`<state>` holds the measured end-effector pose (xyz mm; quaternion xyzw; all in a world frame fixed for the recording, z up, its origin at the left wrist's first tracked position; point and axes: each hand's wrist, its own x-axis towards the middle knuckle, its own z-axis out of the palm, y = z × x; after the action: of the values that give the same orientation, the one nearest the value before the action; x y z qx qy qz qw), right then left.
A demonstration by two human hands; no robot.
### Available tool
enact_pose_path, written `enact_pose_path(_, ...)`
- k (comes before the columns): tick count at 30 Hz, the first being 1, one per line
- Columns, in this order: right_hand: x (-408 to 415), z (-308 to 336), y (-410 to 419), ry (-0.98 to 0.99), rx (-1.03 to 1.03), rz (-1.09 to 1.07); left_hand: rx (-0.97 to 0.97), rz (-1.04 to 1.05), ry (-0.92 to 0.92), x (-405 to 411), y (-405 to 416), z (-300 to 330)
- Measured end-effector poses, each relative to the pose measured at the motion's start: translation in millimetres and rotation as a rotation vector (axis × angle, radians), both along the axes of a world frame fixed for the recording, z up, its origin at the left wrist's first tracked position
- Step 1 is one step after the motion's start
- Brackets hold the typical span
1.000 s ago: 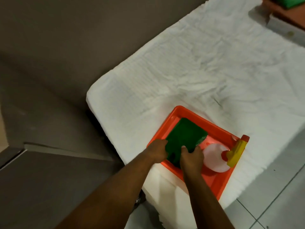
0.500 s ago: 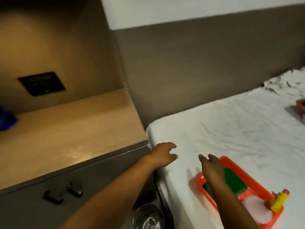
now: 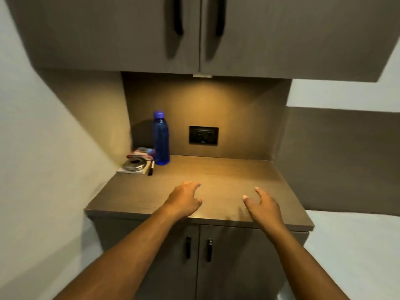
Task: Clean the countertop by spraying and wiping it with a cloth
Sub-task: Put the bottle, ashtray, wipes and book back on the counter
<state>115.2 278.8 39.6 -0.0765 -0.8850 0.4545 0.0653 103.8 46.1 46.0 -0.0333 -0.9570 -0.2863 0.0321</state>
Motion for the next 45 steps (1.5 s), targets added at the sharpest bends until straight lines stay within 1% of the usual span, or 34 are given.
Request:
enact_pose_path(3, -7.6, 4.5, -48.2, 0.023, 0.106, 0.128, 0.013, 0.095, 0.005, 4.0, -53.8, 0.1)
enact_pose_path(6, -19.0, 6.0, -82.5, 0.029, 0.148, 0.207, 0.066, 0.160, -0.027, -0.8, -87.6, -8.5)
enact_pose_path(8, -35.7, 11.0, -101.7, 0.042, 0.154, 0.254, 0.139, 0.209, -0.040, -9.8, -101.7, -16.2)
enact_pose_path(14, -128.8, 35.3, -173.6, 0.095, 0.057, 0.354, 0.410, 0.319, -0.062, -56.8, -130.2, -37.5)
enact_pose_path(19, -217.2, 38.5, -233.6, 0.094, -0.063, 0.419, 0.638, 0.462, -0.059, -117.2, -148.6, -34.6)
enact_pose_path(22, -260.7, 40.1, -260.6, 0.070, -0.082, 0.483, 0.703, 0.506, -0.027, -150.2, -157.1, -25.6)
enact_pose_path(25, -300.2, 46.8, -286.5, 0.083, -0.063, 0.522, 0.769, 0.491, 0.019, -169.7, -165.0, -17.4)
enact_pose_path(27, -319.8, 49.0, -303.0, 0.051, -0.041, 0.518, 0.794, 0.504, 0.001, -176.2, -171.8, -18.4)
enact_pose_path(30, -339.4, 45.5, -325.8, 0.016, -0.069, 0.471, 0.765, 0.532, -0.020, -182.1, -183.2, -22.6)
enact_pose_path(33, -351.7, 41.7, -340.6, 0.051, -0.127, 0.403, 0.730, 0.519, -0.033, -187.5, -196.0, -26.0)
enact_pose_path(36, -350.9, 37.7, -344.6, 0.099, -0.099, 0.322, 0.715, 0.506, -0.053, -190.7, -207.2, -28.3)
enact_pose_path(41, -333.8, 32.1, -327.3, 0.203, -0.098, 0.212, 0.697, 0.431, -0.108, -211.0, -206.5, -26.8)
enact_pose_path(45, -325.7, 35.4, -276.2, 0.224, -0.111, 0.108, 0.664, 0.292, -0.114, -246.9, -162.8, -23.0)
